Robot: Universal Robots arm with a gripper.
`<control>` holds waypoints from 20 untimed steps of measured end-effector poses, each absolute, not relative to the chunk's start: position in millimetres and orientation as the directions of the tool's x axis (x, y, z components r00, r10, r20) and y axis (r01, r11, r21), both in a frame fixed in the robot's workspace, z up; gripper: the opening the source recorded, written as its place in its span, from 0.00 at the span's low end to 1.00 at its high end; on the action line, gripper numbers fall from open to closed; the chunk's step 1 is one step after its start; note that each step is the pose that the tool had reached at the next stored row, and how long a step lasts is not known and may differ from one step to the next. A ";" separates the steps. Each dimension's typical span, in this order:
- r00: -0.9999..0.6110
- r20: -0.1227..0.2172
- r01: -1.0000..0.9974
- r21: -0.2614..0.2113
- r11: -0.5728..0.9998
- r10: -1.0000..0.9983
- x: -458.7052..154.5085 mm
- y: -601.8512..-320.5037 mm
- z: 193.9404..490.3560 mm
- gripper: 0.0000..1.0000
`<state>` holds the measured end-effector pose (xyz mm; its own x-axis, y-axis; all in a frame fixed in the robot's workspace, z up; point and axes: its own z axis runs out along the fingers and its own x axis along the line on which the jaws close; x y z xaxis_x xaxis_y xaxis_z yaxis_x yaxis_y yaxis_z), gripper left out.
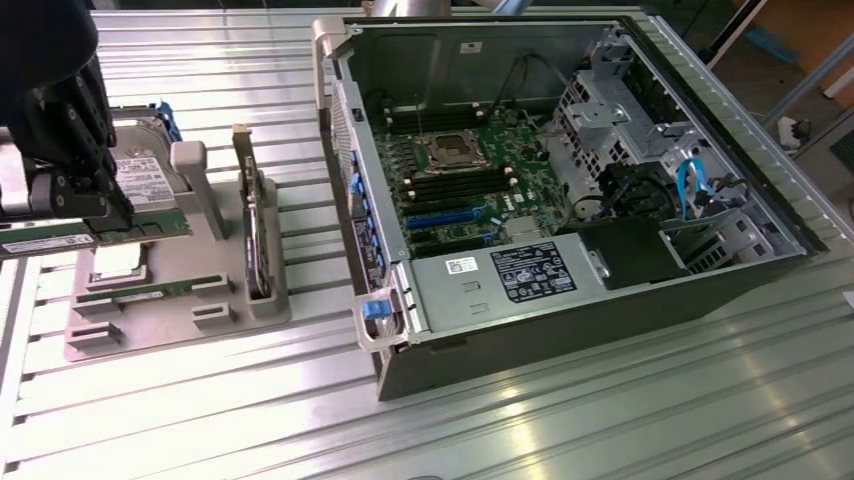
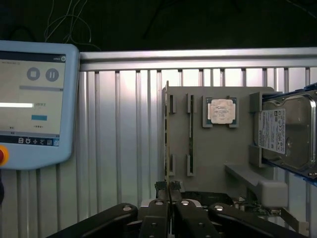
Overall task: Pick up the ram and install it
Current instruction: 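Pick up the ram and move it above insertion slot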
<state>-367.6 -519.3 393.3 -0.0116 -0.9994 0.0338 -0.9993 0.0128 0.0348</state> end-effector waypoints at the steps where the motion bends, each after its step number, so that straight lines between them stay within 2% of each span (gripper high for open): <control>1: -0.012 0.034 -0.999 0.035 0.013 -0.999 -365.7 -519.4 393.3 0.12; 20: -0.011 0.032 -0.999 0.047 0.013 -0.999 -318.5 -520.6 395.2 0.12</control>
